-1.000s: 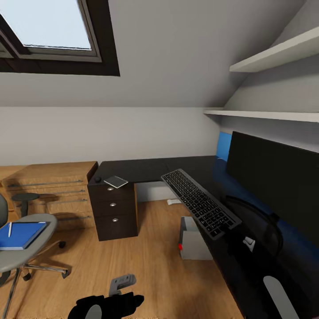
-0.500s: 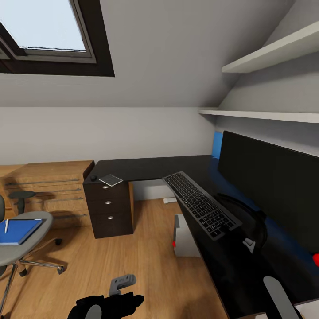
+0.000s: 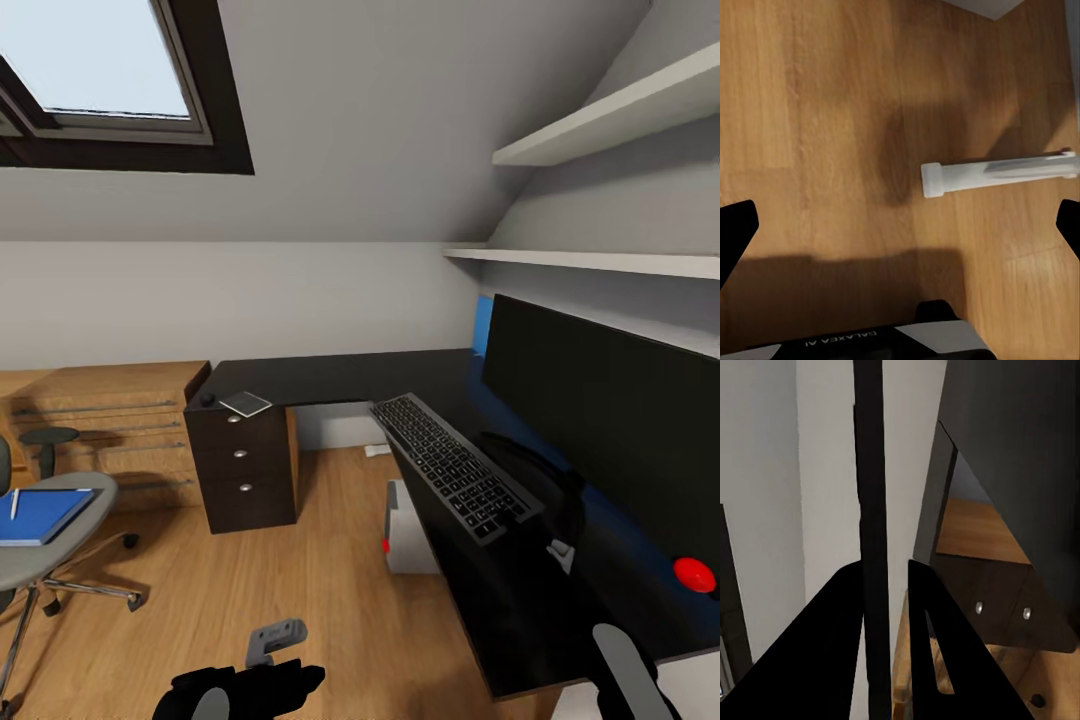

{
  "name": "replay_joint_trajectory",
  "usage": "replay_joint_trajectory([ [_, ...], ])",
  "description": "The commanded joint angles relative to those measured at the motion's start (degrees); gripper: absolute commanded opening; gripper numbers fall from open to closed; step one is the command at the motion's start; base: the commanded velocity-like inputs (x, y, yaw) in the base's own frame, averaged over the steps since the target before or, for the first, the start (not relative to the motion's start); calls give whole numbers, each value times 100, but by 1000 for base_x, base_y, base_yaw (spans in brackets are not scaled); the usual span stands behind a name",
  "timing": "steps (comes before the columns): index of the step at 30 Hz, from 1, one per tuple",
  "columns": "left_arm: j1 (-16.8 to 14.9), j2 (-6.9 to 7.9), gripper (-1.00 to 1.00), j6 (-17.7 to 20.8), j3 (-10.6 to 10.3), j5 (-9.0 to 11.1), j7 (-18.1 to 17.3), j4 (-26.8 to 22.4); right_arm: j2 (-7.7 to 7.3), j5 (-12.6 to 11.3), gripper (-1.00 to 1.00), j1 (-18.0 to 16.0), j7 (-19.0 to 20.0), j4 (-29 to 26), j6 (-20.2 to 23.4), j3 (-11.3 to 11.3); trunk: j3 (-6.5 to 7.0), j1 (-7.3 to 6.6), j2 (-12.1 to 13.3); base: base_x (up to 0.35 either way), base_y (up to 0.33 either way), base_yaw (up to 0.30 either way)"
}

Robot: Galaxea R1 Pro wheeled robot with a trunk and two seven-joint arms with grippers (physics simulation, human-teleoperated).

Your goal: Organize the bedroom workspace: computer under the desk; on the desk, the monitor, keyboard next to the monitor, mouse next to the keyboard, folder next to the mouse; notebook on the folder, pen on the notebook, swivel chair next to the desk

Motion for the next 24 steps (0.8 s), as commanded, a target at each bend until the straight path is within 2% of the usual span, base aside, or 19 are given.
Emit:
replay_joint_trajectory([
  [1, -2, -1, 100, 14, 0, 60, 58, -6, 2, -50, -100, -4, 16, 18, 43, -8, -6, -1, -3, -29, -25, 0],
  [12, -2, -1, 100, 14, 6, 60, 61, -6, 21, -50, -100, -4, -125, 223, 14, 7, -6, -1, -3, -5, -5, 0],
  [19, -1, -1, 100, 14, 6, 60, 66, -6, 27, -50, -100, -4, -315, 230, -501, 8, -6, -1, -3, 0, 0, 0],
  [24, -2, -1, 100, 14, 4, 60, 63, -6, 115, -42, -100, -4, -533, 228, -747, 14, -6, -1, -3, 0, 0, 0],
])
